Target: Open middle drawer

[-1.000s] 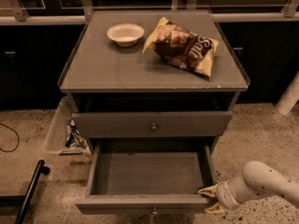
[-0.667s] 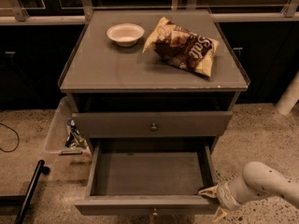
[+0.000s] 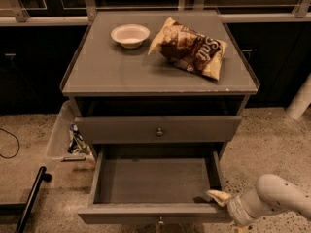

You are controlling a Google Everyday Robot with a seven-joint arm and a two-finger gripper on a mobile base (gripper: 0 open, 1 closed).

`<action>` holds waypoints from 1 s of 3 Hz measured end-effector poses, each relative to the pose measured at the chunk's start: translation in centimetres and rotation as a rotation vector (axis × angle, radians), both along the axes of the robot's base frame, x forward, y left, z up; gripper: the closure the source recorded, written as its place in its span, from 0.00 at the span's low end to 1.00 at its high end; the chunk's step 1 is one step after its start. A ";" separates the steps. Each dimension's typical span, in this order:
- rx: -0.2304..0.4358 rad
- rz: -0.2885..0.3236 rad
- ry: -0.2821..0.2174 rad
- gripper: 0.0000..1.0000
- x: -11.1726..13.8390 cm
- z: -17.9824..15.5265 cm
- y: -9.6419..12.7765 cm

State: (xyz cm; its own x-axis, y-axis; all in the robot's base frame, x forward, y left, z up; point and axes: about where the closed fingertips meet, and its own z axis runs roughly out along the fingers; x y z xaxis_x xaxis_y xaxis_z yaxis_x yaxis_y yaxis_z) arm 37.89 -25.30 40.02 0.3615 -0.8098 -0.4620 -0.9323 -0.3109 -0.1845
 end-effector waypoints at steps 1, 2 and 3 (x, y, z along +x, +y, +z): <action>0.020 0.035 -0.073 0.00 -0.4 4.5 0.1; 0.048 0.084 -0.168 0.00 0.7 11.3 0.1; 0.063 0.106 -0.239 0.00 2.8 17.3 0.1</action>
Offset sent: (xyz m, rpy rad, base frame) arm 0.0198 -0.0009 0.2036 0.0847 -0.2808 0.1496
